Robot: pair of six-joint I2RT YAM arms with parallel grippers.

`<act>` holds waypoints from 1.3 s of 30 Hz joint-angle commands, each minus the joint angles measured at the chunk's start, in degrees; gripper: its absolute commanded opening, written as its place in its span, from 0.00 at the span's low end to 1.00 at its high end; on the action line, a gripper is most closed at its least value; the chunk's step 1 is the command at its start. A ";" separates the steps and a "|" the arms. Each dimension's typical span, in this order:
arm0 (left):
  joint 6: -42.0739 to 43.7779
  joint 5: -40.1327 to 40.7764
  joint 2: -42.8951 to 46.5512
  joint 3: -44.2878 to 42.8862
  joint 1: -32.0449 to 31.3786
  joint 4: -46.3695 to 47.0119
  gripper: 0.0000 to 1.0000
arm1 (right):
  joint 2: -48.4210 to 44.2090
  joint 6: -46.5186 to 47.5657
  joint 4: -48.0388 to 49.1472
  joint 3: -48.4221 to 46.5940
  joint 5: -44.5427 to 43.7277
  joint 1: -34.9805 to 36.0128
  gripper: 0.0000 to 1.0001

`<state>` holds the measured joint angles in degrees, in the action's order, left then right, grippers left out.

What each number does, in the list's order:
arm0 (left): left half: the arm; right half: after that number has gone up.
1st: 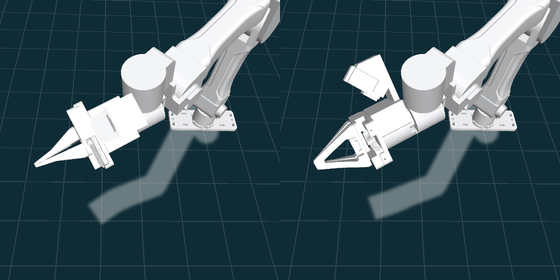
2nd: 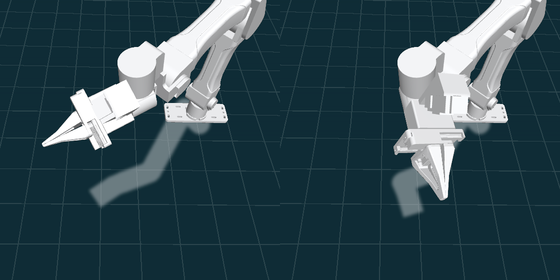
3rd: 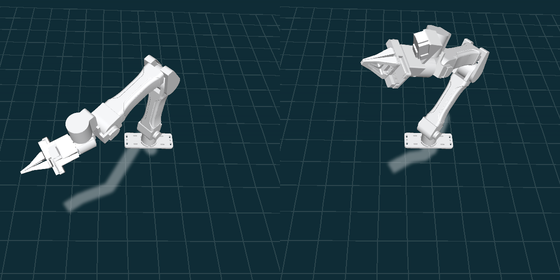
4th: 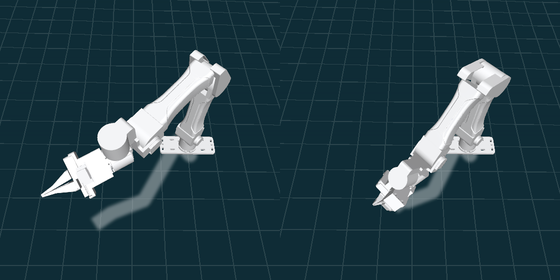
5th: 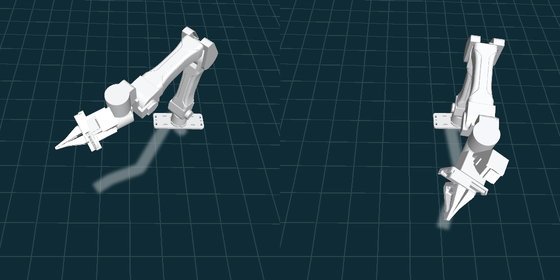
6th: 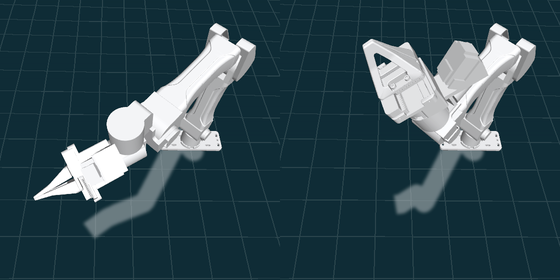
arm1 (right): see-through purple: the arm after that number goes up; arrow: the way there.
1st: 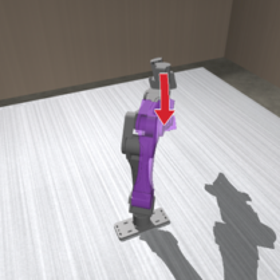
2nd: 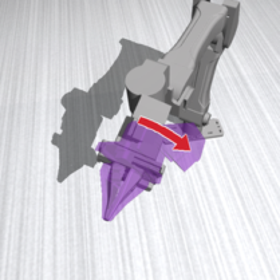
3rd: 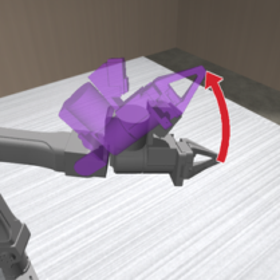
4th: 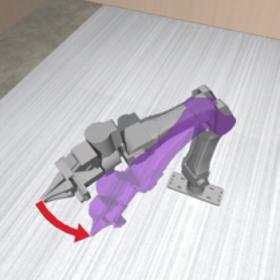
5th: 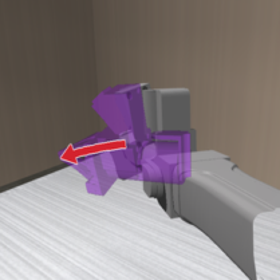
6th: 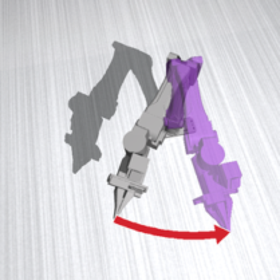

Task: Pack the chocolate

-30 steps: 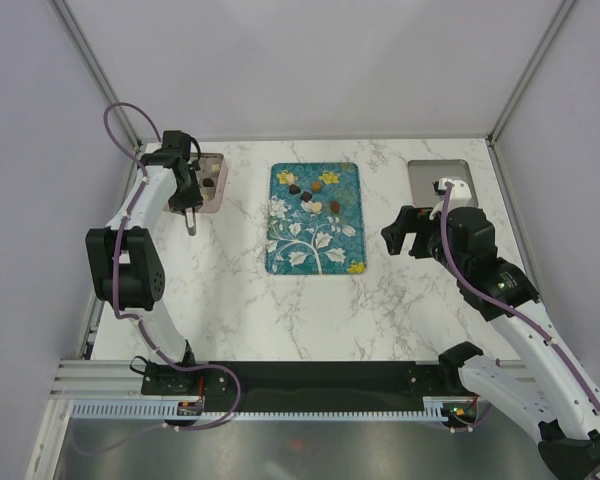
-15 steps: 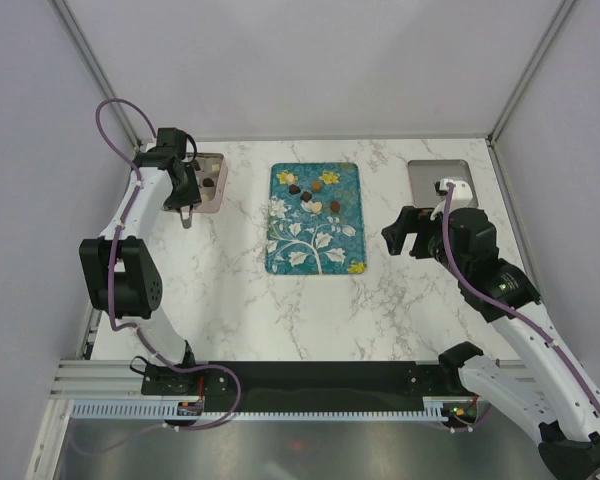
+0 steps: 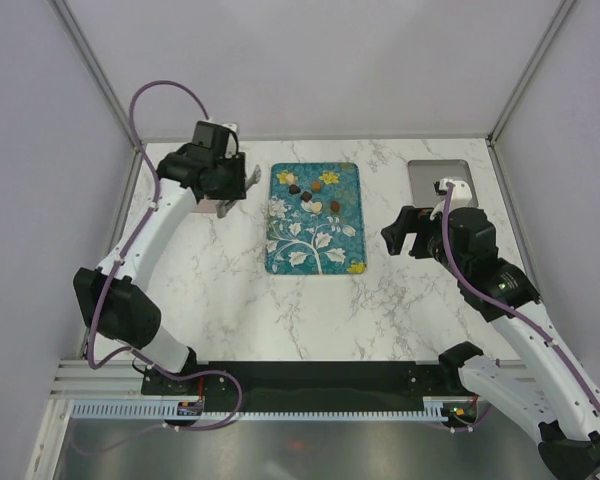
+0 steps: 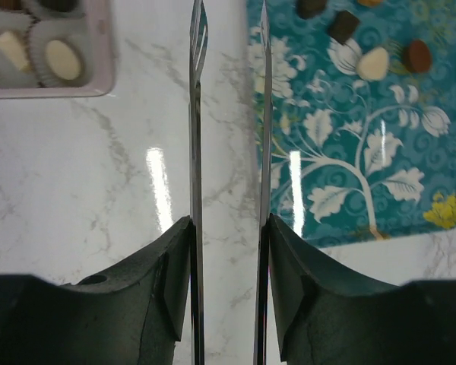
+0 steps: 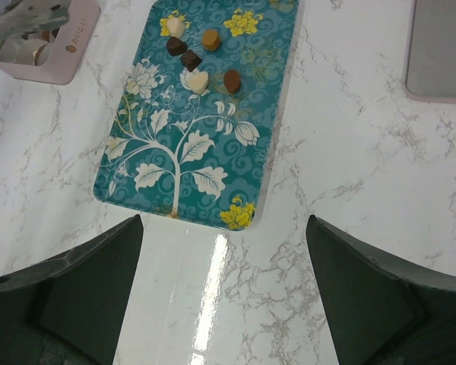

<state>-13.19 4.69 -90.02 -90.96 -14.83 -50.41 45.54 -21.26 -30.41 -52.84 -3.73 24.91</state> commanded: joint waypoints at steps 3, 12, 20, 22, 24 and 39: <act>2.73 -0.12 -1.03 -2.03 -9.77 2.68 0.50 | 0.69 -0.98 1.85 -0.42 0.12 -0.03 0.97; 1.59 -0.56 -7.80 -1.42 -18.83 6.38 0.53 | 0.34 -0.72 1.85 -0.16 -0.05 -0.03 0.97; 1.68 -0.47 -12.99 -1.41 -21.64 8.66 0.55 | 0.25 -0.28 1.67 -0.25 -0.58 -0.03 0.97; 1.68 -0.12 -14.66 -1.50 -21.73 9.10 0.55 | 0.17 -0.19 1.67 -0.16 -0.58 -0.03 0.97; 1.76 0.06 -15.89 -1.68 -21.73 9.19 0.54 | -0.01 -0.01 1.67 -0.16 -0.84 -0.03 0.97; 1.94 0.85 -19.23 -2.65 -21.82 9.19 0.52 | -0.71 0.43 1.23 -0.16 -1.46 -0.03 0.97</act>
<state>-12.73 4.43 -109.47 -91.15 -36.47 -43.11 45.58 -21.34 -30.44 -52.84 -3.97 24.91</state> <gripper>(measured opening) 0.524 0.972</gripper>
